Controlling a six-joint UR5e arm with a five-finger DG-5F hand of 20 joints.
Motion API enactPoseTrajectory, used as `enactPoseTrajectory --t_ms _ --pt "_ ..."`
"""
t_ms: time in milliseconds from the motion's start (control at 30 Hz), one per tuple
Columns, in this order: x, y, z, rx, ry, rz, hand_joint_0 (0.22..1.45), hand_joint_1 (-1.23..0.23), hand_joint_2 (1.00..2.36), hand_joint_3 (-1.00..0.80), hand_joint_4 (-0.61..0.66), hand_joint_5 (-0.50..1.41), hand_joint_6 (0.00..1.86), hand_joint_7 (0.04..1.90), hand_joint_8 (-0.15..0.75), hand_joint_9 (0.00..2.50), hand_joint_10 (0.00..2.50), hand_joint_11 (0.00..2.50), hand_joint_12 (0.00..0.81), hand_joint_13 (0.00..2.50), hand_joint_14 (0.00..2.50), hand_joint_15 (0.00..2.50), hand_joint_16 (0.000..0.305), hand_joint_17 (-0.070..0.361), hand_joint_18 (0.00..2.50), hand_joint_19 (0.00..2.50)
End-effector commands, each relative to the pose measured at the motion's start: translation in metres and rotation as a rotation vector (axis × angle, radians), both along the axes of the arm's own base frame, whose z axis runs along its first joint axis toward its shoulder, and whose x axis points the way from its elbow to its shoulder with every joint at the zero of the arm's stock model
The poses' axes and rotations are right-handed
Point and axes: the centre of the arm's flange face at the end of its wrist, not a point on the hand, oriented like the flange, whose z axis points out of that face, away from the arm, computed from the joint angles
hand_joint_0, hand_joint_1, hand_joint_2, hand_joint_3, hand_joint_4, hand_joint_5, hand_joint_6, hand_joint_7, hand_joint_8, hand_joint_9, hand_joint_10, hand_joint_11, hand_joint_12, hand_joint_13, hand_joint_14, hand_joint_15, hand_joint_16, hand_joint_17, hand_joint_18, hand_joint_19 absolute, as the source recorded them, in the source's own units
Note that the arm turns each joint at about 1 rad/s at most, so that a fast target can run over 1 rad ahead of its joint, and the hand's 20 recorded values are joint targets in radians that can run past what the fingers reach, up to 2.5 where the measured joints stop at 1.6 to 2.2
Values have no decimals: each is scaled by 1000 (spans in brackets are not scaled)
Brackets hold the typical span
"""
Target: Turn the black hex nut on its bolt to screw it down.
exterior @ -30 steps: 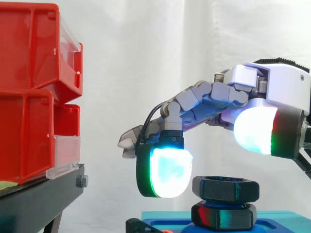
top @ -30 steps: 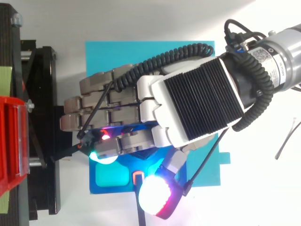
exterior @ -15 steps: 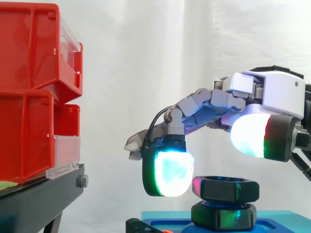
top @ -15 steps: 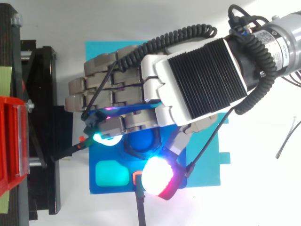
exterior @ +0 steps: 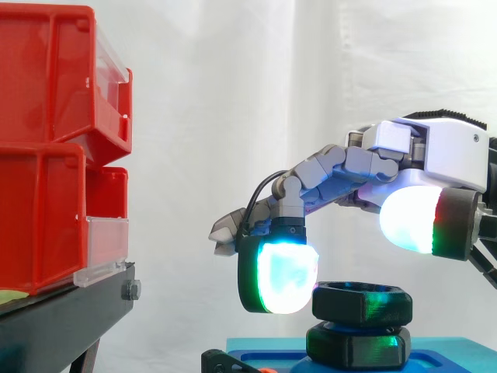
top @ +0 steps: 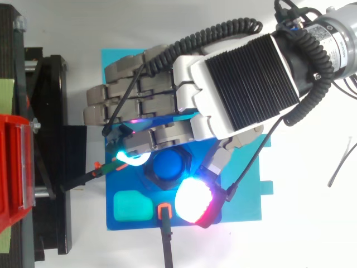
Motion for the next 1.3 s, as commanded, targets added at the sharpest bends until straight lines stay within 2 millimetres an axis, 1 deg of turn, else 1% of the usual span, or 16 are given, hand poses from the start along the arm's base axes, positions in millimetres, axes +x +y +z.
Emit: enactPoseTrajectory --t_ms 0,100,300,733,967,1100,1167,1267 --pt "0 -1 -1 0 2 -1 495 -251 1000 -500 253 -144 773 958 315 600 4 165 389 608 5 153 55 124 624 295" --pt "-1 -3 0 0 0 -3 495 -252 1000 -500 252 -144 773 950 314 599 4 165 390 609 5 151 55 124 624 294" --pt "-4 -14 -1 -7 2 -2 495 -253 1000 -500 252 -144 773 959 313 596 4 169 391 607 5 153 55 125 622 297" --pt "-10 -31 -1 -17 8 -7 494 -252 1000 -500 256 -143 772 952 315 598 4 169 390 609 5 160 55 125 624 299" --pt "-11 -32 9 -18 -4 -10 494 -252 1000 -500 268 -142 765 946 316 597 5 169 389 610 5 157 55 125 624 295" --pt "-11 -32 11 -17 -6 -9 495 -249 1000 -500 270 -132 710 1000 315 599 5 165 388 609 5 157 55 124 623 298" --pt "-6 -33 24 -20 -32 -10 495 -248 1000 -500 276 -130 703 1002 314 597 4 169 389 609 5 160 55 124 622 298" --pt "0 -30 33 -16 -49 -6 494 -245 1000 -500 275 -127 688 1015 314 597 4 165 391 609 5 160 55 125 622 295"
